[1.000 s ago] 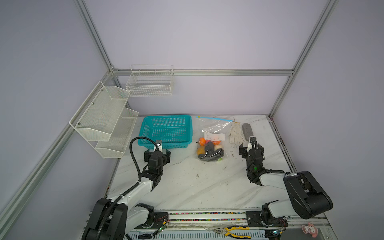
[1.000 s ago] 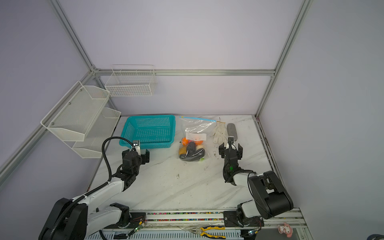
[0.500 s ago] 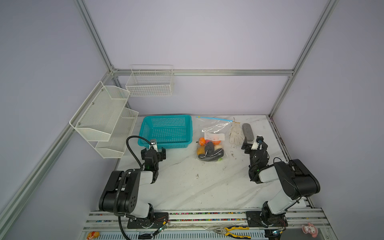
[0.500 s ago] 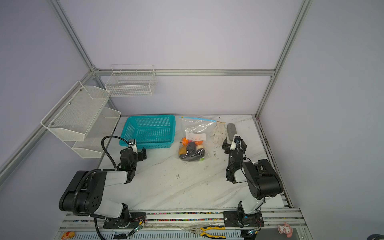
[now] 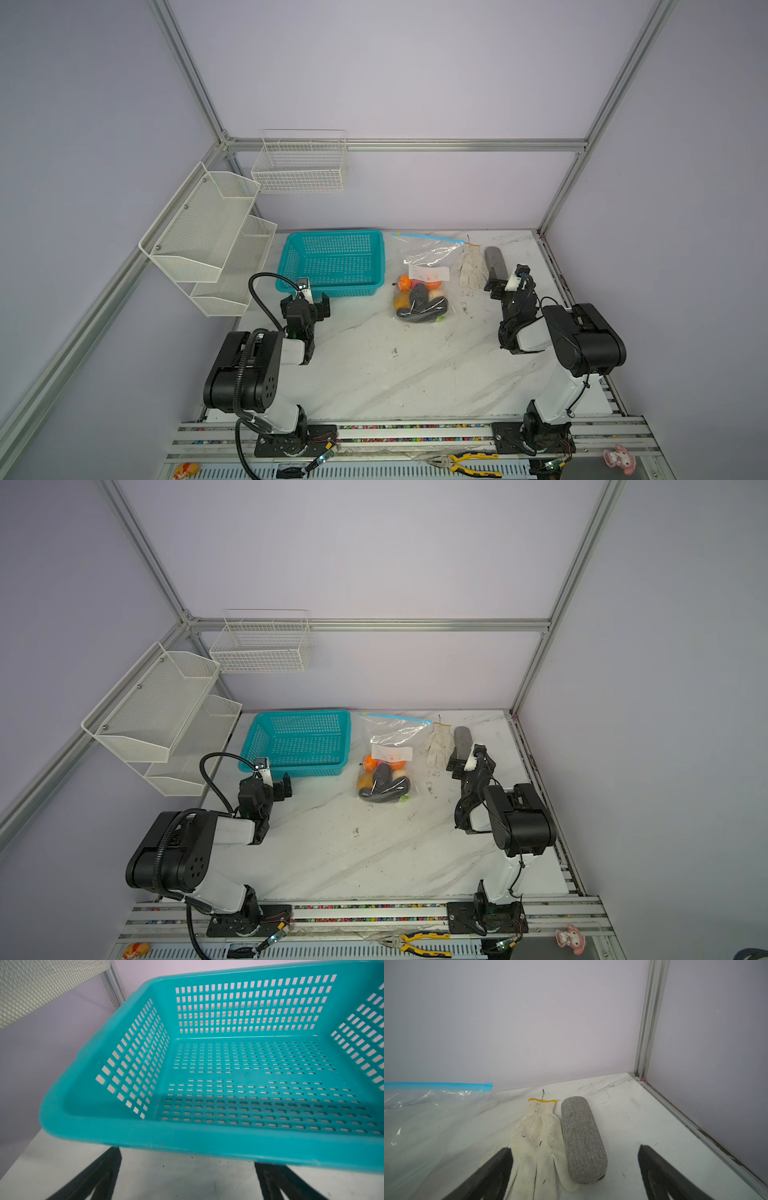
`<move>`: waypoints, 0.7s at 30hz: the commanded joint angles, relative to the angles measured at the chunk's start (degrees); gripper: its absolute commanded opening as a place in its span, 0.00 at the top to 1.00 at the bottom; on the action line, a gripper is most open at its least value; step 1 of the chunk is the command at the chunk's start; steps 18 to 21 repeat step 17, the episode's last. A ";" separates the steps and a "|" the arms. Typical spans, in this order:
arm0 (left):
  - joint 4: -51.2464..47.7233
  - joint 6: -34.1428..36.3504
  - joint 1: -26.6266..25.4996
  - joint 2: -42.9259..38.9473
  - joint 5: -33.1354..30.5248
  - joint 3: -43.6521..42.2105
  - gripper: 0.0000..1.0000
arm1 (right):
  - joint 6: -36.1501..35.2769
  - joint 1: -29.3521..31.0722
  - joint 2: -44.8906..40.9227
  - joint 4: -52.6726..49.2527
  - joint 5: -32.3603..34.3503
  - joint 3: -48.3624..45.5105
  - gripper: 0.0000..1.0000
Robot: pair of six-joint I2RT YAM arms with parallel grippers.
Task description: Place the food in the zip-top bag and seal the zipper
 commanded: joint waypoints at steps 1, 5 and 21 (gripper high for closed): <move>3.82 -0.77 0.45 -0.04 0.76 0.55 0.00 | -0.51 -0.16 -0.94 -1.26 -0.89 -0.06 0.03; 3.83 -0.85 0.64 0.08 1.00 0.77 0.00 | -2.04 0.28 -0.46 -4.08 -3.57 1.64 0.03; 4.17 -0.85 0.60 -0.56 0.96 0.22 0.00 | -1.82 -0.21 -0.47 -4.28 -5.58 1.59 0.03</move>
